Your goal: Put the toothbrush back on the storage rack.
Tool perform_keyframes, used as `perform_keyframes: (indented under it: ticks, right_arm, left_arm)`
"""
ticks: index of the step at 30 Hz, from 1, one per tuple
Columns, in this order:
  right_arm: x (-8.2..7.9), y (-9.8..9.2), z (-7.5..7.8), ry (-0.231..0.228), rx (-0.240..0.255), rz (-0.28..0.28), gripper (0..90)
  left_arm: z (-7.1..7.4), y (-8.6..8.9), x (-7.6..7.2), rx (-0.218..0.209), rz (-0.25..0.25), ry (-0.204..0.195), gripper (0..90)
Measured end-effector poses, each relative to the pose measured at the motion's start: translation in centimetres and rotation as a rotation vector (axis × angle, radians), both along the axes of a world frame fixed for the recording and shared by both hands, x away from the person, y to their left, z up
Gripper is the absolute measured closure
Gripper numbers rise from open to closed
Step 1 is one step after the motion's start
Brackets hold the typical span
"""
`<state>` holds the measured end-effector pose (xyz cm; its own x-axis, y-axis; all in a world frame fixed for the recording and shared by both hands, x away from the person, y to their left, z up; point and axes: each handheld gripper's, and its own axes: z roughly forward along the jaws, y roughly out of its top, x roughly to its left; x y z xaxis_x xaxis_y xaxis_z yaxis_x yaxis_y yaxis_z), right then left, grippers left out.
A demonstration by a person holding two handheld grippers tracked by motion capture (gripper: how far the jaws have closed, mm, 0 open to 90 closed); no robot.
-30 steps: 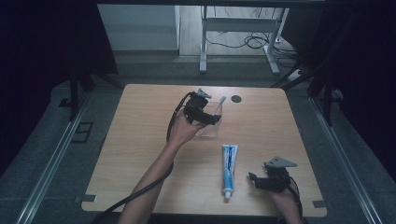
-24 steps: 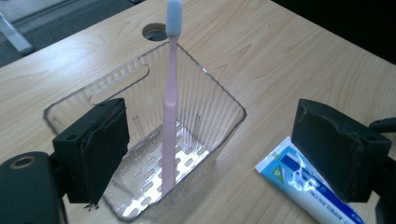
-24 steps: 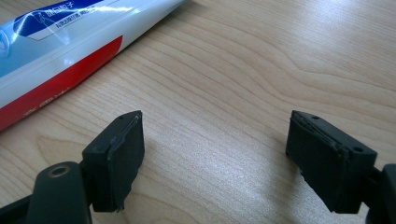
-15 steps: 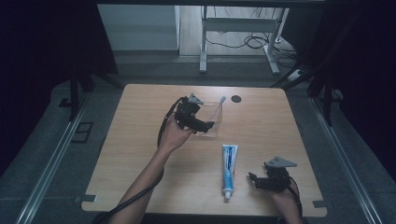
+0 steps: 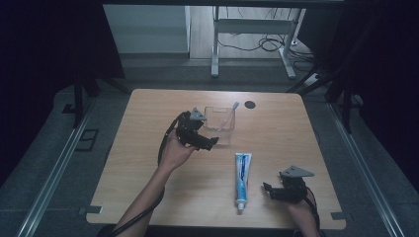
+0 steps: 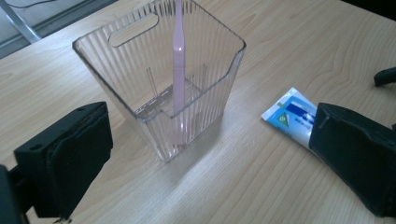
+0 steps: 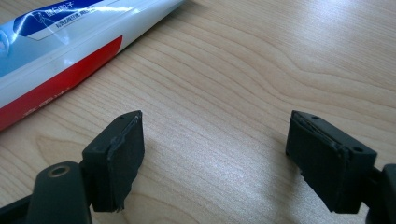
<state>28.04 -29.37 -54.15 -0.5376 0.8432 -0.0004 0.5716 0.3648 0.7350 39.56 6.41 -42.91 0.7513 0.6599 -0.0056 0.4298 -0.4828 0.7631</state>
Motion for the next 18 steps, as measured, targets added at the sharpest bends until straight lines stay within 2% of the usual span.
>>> perform_keyframes:
  ticks: [9,18]
  right_arm:
    - [0.0,0.0,0.0,0.000,0.000,0.000,19.2]
    - [0.0,0.0,0.0,0.001,0.000,-0.001,19.2]
  left_arm:
    - [-1.1,1.2,-1.4,-0.013,0.006,-0.009,0.0]
    - [-2.2,2.5,-2.8,0.001,0.018,-0.013,0.0]
